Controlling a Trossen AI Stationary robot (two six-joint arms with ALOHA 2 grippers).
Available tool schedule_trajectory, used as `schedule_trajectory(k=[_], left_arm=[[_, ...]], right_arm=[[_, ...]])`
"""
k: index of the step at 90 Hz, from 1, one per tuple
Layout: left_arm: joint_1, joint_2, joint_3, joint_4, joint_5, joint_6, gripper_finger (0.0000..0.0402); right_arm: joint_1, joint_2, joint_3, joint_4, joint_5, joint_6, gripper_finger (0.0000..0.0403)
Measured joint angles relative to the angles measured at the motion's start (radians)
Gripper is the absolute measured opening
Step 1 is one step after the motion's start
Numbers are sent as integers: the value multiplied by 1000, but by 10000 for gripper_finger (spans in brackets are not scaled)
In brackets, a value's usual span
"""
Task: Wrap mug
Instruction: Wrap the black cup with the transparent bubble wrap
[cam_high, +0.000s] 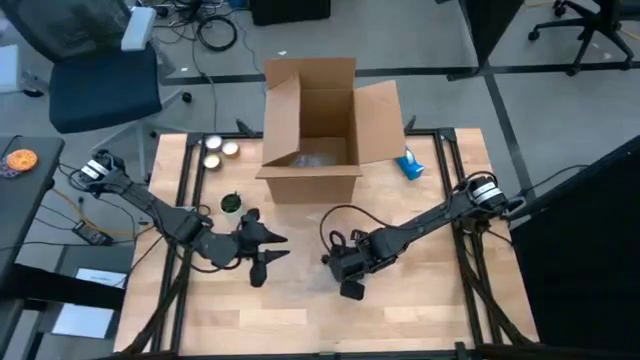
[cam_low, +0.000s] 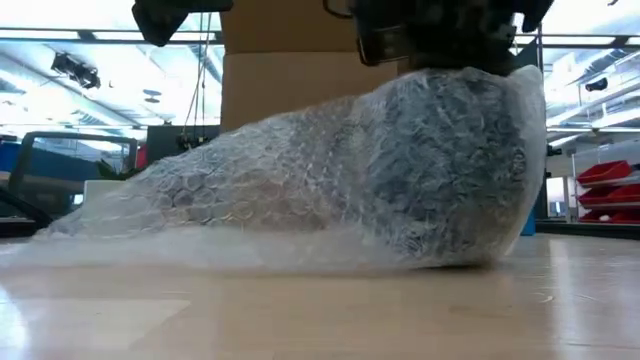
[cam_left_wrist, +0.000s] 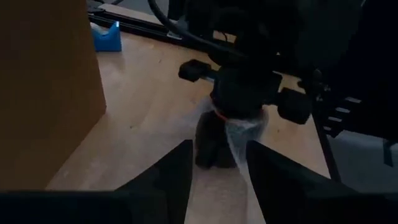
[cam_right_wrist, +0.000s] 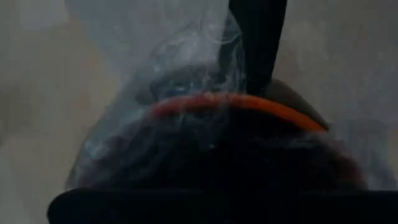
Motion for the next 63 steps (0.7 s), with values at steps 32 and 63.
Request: schedule_trajectory(k=[32, 63], left_arm=[[0, 0, 0, -1, 0, 0, 136], [0, 0, 0, -4, 23, -2, 136]], right_arm=[[27, -17, 215, -160, 10, -80, 0], [26, 19, 209, -152, 31, -88, 0]])
